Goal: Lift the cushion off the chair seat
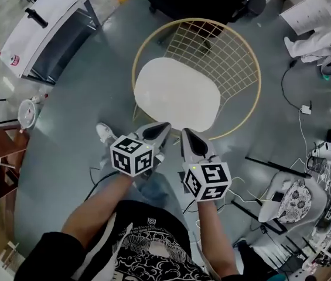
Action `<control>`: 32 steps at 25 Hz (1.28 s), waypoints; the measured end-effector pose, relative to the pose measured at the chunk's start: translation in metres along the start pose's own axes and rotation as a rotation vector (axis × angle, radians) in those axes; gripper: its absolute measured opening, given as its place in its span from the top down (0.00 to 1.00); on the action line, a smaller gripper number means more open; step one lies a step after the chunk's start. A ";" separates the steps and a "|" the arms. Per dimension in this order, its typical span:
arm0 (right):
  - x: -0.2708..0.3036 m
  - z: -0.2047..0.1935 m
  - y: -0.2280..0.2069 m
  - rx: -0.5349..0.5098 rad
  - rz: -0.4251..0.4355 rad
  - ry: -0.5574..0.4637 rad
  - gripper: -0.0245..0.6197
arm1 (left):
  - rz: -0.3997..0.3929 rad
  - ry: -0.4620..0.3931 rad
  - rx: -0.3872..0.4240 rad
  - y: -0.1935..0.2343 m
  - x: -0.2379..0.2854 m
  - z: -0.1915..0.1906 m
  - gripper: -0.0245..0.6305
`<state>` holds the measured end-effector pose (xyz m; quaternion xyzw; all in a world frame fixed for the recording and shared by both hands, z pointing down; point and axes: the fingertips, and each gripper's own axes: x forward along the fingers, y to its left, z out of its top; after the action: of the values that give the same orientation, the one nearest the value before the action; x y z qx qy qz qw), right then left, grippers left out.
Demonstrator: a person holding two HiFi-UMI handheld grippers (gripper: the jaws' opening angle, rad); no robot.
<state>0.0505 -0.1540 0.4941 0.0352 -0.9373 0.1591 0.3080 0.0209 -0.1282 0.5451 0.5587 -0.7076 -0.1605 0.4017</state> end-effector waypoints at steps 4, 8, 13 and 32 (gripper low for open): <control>0.019 -0.014 -0.008 -0.028 0.001 0.025 0.96 | -0.034 -0.015 -0.058 0.027 0.011 -0.017 0.96; 0.036 -0.024 -0.012 -0.045 -0.001 0.036 0.96 | -0.046 -0.019 -0.100 0.056 0.015 -0.037 0.96; 0.064 -0.054 -0.012 -0.047 0.017 0.061 0.96 | -0.043 -0.004 -0.158 0.095 0.022 -0.077 0.93; 0.087 -0.091 -0.038 -0.107 0.038 0.156 0.96 | -0.018 -0.038 -0.401 0.167 0.064 -0.142 0.67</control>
<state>0.0377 -0.1578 0.6244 -0.0118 -0.9182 0.1170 0.3784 0.0133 -0.1019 0.7720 0.4706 -0.6640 -0.3123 0.4900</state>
